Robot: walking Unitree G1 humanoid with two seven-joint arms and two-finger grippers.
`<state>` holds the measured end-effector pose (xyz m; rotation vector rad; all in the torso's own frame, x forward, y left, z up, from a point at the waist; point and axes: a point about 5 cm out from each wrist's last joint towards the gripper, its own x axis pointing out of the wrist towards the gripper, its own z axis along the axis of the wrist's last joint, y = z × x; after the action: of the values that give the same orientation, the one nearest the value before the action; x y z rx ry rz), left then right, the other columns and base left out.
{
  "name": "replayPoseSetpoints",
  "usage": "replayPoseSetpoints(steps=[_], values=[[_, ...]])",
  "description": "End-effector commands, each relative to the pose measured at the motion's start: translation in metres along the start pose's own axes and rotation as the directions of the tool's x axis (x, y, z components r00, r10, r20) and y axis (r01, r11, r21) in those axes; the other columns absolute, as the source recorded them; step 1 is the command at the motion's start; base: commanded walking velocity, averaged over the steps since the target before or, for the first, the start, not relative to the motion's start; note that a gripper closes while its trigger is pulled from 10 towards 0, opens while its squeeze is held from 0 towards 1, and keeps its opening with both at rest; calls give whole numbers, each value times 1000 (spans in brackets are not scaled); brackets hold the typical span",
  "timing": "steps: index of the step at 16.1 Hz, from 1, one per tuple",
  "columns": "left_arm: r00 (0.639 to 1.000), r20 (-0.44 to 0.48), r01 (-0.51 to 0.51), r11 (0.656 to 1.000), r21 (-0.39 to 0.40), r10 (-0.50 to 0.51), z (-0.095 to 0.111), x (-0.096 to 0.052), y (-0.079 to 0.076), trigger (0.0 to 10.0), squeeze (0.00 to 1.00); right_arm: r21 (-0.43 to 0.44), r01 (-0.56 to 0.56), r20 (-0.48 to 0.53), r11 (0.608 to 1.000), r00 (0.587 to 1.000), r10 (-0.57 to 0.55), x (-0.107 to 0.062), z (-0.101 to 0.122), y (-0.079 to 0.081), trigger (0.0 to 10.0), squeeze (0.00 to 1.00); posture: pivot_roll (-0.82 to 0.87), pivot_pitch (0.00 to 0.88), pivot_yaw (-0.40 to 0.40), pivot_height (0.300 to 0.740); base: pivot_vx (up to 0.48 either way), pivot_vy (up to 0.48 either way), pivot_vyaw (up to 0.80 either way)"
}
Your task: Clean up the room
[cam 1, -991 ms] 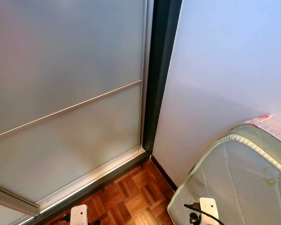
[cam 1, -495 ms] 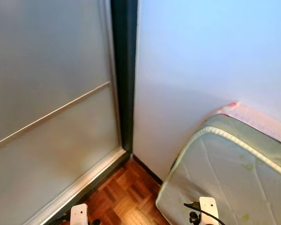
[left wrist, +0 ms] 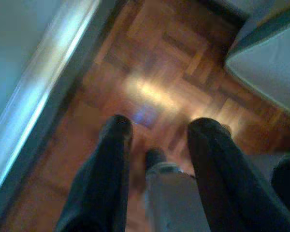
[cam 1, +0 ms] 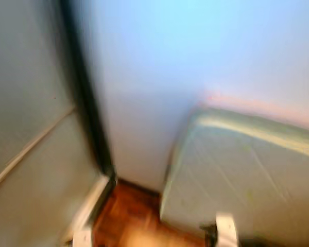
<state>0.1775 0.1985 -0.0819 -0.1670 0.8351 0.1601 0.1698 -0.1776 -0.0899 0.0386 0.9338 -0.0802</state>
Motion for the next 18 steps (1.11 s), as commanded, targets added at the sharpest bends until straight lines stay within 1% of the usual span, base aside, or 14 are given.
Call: replayPoseSetpoints(steps=[1,11,15,18], values=[[983,-159,-56,976,210,91,-16,-12,51,10000,0,271,5,-124,962,992,30,-9,-35,-12,10000,0,21,0,25,740,0,0,-781],[981,-172,-54,975,215,92,-19,-14,53,10000,0,276,7,-127,961,991,29,-9,-35,-13,10000,0,20,0,39,740,0,0,-781],[983,-163,-57,981,185,88,-19,-14,53,10000,0,282,12,-127,959,992,25,-9,-35,-13,10000,0,14,0,42,740,0,0,-781],[984,-159,-55,981,188,86,-17,-13,53,10000,0,282,13,-128,959,992,24,-9,-35,-13,10000,0,12,0,43,740,0,0,-781]])
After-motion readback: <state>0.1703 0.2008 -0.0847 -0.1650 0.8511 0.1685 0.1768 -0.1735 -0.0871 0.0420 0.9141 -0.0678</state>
